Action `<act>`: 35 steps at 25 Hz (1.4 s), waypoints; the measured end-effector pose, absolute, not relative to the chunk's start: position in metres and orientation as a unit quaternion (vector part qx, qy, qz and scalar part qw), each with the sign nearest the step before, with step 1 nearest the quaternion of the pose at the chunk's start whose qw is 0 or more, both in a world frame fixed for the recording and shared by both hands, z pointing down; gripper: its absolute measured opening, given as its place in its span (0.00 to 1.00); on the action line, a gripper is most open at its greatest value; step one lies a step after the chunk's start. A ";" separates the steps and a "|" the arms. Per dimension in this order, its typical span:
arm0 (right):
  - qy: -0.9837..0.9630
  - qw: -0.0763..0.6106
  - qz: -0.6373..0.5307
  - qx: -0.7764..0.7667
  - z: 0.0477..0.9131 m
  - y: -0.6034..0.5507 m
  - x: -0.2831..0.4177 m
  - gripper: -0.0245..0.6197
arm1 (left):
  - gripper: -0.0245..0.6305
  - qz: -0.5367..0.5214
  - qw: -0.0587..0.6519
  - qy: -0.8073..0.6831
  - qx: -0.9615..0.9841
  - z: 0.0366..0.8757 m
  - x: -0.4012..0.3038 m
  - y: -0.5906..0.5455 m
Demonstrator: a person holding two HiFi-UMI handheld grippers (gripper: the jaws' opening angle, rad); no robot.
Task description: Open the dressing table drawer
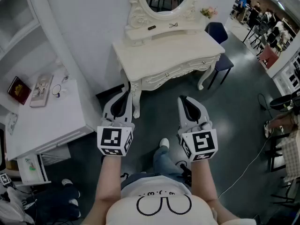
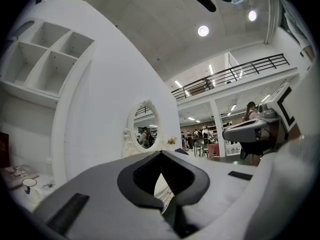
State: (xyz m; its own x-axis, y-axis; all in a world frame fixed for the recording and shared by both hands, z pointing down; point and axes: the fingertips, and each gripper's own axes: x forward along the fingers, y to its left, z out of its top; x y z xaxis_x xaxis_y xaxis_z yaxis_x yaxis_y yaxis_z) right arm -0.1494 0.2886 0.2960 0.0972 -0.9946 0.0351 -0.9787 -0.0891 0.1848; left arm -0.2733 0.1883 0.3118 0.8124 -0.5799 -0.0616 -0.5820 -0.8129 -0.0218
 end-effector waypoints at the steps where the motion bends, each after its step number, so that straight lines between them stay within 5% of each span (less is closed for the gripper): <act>1: -0.670 0.080 -0.048 0.736 0.297 0.282 -0.140 0.04 | 0.04 0.025 0.019 0.307 -0.951 0.312 -0.265 0.181; 35: -0.734 0.098 0.004 0.672 0.350 0.022 0.142 0.04 | 0.04 -0.034 -0.030 0.392 -0.919 0.364 -0.003 -0.064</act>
State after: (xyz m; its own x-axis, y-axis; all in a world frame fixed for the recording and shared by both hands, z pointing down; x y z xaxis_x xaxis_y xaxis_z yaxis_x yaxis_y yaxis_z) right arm 0.1421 0.0219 0.3501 -0.0777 -0.9857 0.1497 -0.9873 0.0970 0.1262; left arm -0.0027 -0.0638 0.3645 0.6904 -0.7183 0.0864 -0.7224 -0.6908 0.0290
